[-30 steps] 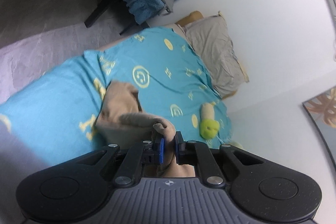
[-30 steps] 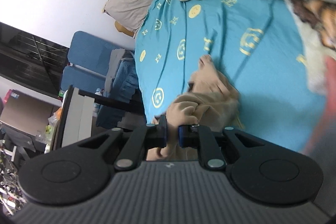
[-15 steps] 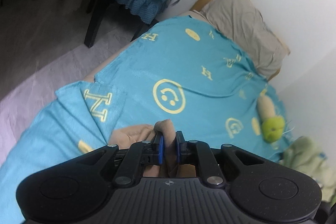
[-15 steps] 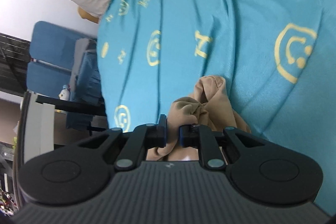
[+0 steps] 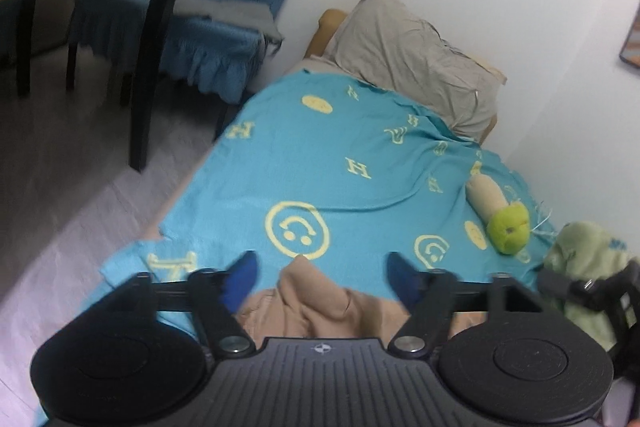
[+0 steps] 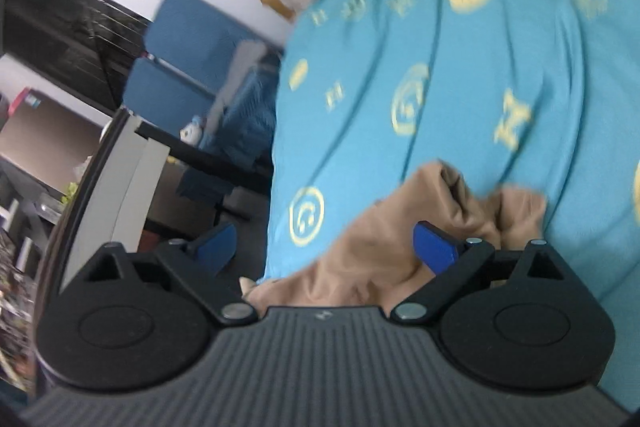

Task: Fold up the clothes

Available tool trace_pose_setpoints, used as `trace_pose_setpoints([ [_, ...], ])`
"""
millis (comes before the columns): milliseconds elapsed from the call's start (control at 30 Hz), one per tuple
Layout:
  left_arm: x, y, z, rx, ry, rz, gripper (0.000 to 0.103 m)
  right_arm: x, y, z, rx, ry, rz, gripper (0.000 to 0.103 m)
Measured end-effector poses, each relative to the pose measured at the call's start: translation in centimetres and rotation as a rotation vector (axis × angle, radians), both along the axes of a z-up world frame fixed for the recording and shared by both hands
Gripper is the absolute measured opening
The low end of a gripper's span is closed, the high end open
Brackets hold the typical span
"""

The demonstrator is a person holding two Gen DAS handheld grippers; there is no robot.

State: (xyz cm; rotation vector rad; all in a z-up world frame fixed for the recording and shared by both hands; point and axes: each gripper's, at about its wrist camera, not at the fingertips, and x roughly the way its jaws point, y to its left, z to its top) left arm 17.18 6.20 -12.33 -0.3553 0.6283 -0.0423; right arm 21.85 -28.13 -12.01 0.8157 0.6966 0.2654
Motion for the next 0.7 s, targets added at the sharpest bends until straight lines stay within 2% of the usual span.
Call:
trace_pose_setpoints([
  [67, -0.6, -0.3, 0.2, 0.039, -0.015, -0.013, 0.082, -0.9, 0.2, 1.3, -0.075, -0.080, -0.004, 0.096],
  [133, -0.7, -1.0, -0.1, 0.083, -0.006, -0.046, 0.082, -1.1, 0.9, 2.0, -0.180, -0.105, 0.021, 0.068],
  [167, -0.5, -1.4, -0.5, 0.104, 0.008, -0.058, 0.082, -0.9, 1.5, 2.1, -0.247, -0.090, 0.048, 0.055],
  [267, 0.7, -2.1, -2.1, 0.149, 0.062, -0.062, 0.082, -0.1, 3.4, 0.8, -0.416, -0.064, 0.105, 0.037],
  [367, 1.9, -2.7, -3.8, 0.193, 0.116, -0.065, 0.083, 1.5, 4.5, -1.8, -0.521, 0.005, 0.120, 0.037],
  [467, 3.1, -3.4, -5.4, 0.238, 0.169, -0.068, 0.082, 2.2, 5.2, -3.6, -0.557, 0.038, 0.137, 0.036],
  [567, 2.4, -3.8, -4.9, 0.287, 0.154, -0.077, 0.079, 1.1, 5.3, -2.6, -0.574, 0.023, 0.132, 0.037],
  [700, -0.6, -3.8, -2.7, 0.269, 0.120, -0.089, 0.079, -1.6, 4.7, -1.0, -0.543, 0.012, 0.096, 0.038],
])
